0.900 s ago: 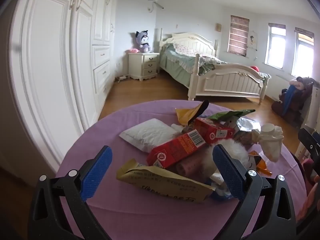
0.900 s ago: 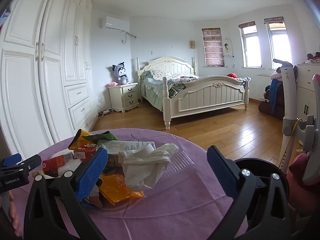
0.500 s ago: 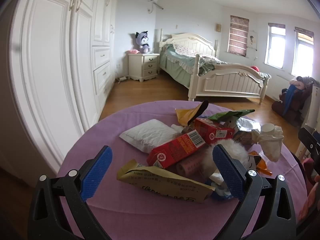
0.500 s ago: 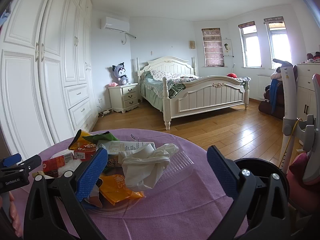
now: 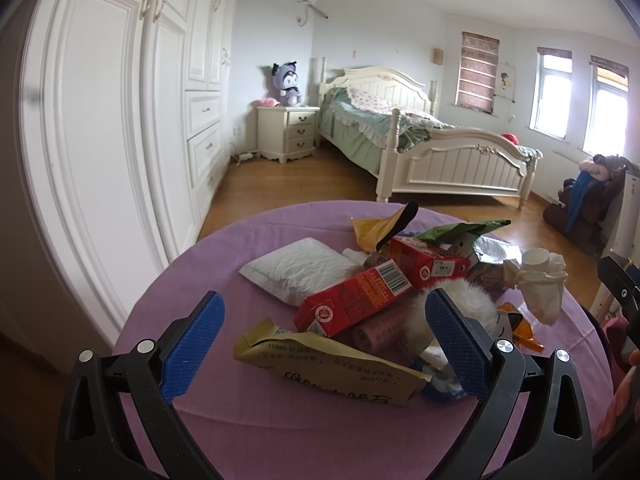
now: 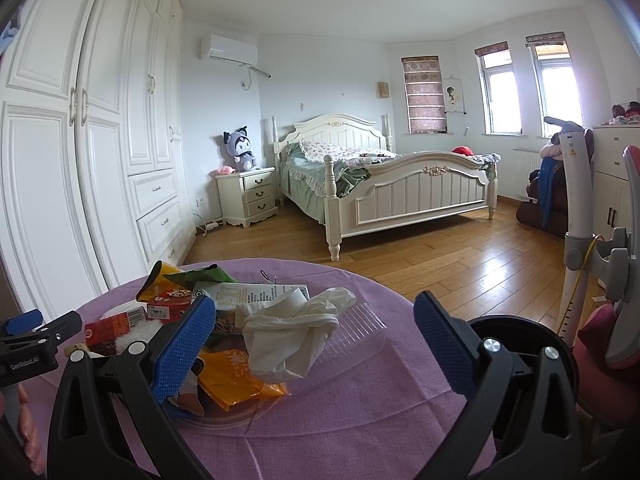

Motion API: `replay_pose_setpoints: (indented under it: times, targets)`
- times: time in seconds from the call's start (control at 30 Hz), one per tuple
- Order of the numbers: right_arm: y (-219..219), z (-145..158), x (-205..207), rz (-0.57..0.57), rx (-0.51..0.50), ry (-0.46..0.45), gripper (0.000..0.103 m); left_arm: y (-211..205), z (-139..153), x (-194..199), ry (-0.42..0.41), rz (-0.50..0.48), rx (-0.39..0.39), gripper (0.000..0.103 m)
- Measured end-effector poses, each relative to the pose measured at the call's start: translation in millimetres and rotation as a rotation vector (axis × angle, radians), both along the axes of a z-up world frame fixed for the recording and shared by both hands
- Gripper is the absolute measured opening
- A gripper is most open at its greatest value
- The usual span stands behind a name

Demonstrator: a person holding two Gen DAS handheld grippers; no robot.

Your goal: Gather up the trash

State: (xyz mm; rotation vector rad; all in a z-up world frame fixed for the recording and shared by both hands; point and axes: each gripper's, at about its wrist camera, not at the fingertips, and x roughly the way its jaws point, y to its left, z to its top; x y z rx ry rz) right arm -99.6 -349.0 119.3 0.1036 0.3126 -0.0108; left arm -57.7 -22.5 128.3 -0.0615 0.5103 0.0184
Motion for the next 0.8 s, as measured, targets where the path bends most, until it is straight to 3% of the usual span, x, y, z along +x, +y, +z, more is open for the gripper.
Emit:
replay_pose_setpoints:
  times: [0.8]
  targets:
    - [-4.0,-1.0,-4.7,-0.004,0.003,-0.044,0.098,4.0,-8.4,0.0,0.007,0.005,-0.008,0.099]
